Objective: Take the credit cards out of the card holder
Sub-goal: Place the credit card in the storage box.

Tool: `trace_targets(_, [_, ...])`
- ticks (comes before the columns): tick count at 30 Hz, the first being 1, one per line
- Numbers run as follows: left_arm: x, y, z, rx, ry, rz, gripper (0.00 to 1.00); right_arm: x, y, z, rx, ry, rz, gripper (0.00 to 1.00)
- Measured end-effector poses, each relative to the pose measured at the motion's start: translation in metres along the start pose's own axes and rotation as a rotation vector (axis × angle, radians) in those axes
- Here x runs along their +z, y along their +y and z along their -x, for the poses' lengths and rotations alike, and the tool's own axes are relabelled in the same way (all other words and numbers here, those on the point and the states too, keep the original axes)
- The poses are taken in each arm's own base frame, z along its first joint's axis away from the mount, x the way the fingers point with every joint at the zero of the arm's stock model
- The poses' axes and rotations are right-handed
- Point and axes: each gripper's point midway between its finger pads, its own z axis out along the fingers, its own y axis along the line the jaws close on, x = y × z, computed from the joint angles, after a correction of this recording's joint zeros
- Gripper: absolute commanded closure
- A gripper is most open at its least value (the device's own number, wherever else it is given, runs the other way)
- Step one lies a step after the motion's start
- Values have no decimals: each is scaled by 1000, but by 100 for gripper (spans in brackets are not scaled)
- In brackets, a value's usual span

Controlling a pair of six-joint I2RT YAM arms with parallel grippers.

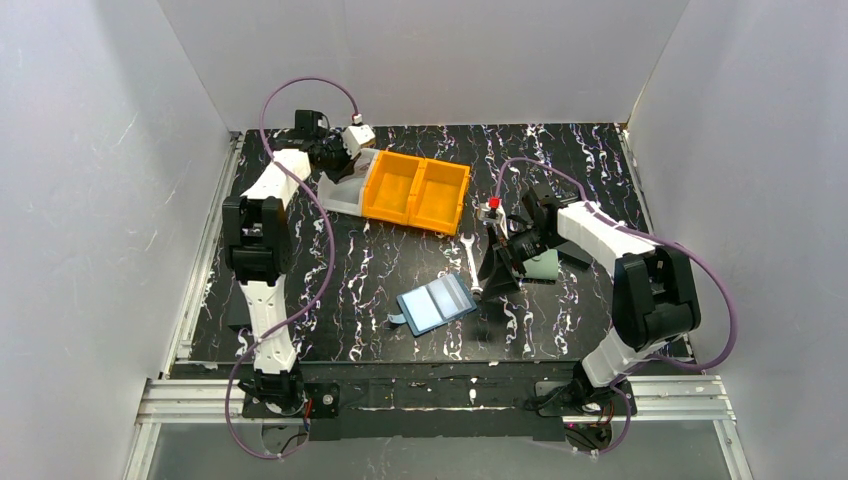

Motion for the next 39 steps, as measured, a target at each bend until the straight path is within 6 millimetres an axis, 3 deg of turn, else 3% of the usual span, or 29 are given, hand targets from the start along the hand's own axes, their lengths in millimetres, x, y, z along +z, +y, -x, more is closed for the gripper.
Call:
trace_targets(11, [15,5,-1,10,-25,-9,98,1,1,-2,17,3,22,2])
trace_targets(20, [36,4,-16,13,-16,-31,91,3,-2,-6,33,12,35,2])
trace_targets(39, [38,32,-16,63,-10,100,88,5,-4,-12,70,26,57,2])
